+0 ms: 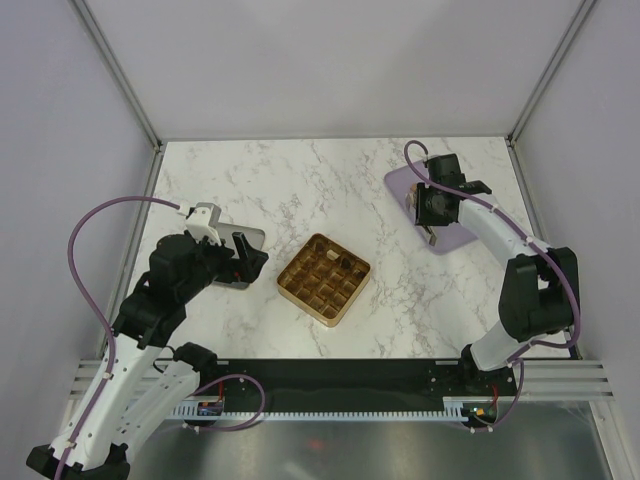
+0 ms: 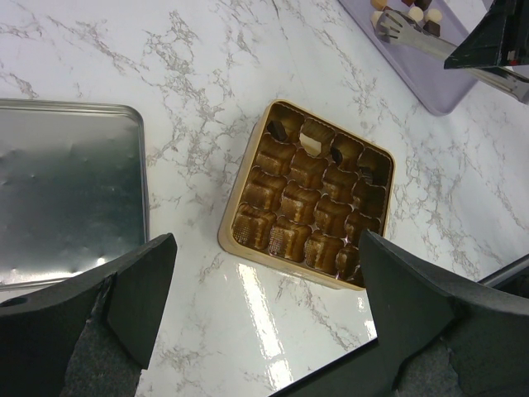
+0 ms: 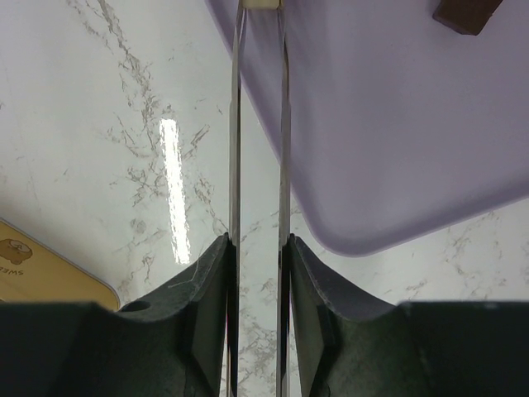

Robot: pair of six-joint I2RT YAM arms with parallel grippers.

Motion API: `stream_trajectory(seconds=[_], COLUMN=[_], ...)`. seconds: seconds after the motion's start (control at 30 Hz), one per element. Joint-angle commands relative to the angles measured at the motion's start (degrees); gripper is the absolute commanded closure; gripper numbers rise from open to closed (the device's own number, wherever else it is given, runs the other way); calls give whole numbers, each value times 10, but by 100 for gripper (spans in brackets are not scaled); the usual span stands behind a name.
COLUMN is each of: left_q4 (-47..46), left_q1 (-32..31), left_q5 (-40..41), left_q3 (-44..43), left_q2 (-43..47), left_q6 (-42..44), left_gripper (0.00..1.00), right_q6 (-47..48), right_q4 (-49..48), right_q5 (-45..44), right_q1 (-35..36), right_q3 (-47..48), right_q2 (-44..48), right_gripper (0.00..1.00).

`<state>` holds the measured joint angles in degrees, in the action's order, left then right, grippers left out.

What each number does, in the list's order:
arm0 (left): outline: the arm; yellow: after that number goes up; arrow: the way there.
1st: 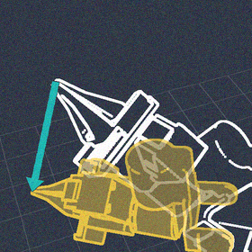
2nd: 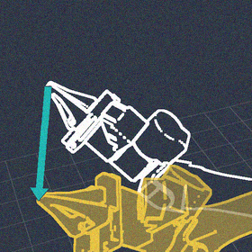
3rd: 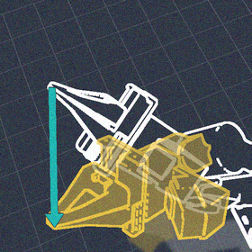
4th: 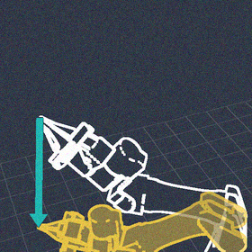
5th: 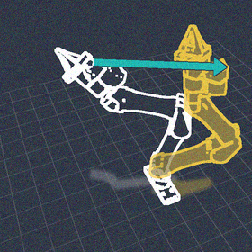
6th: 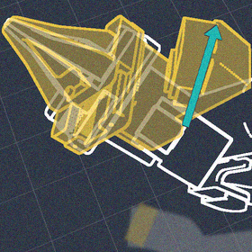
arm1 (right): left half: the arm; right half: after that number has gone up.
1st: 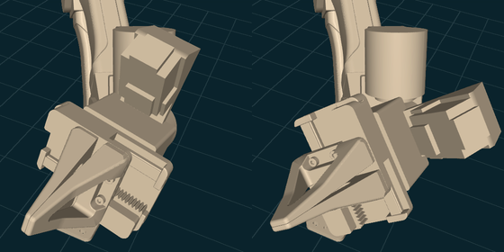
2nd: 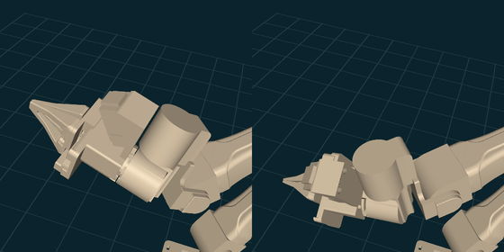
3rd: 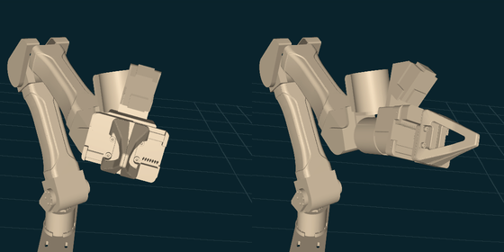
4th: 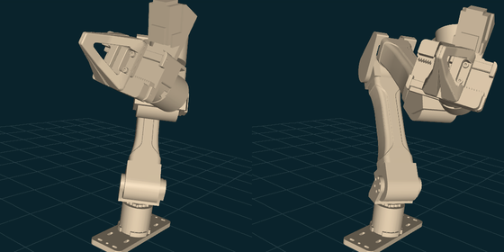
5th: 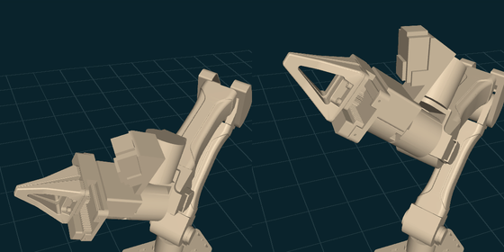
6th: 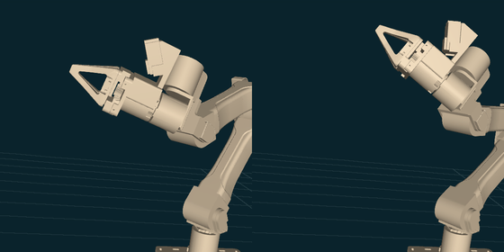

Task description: Pack the chocolate

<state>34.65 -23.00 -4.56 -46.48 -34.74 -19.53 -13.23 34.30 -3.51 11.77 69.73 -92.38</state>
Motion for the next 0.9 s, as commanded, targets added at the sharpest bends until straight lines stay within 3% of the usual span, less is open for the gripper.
stream_trajectory(seconds=[0.0, 0.37, 0.87], left_q4=[0, -1, 0], left_q1=[-3, -3, -3], left_q5=[5, 4, 13], left_q3=[2, 2, 2], left_q2=[3, 3, 7], left_q6=[20, 20, 18], left_gripper=[0, 0, 0], right_q6=[3, -3, -55], right_q4=[-3, 48, 72], right_q5=[-11, 7, 9], right_q1=[-2, 20, 282], right_q3=[7, 39, 9], right_q2=[28, 92, 193], right_gripper=[62, 66, 68])
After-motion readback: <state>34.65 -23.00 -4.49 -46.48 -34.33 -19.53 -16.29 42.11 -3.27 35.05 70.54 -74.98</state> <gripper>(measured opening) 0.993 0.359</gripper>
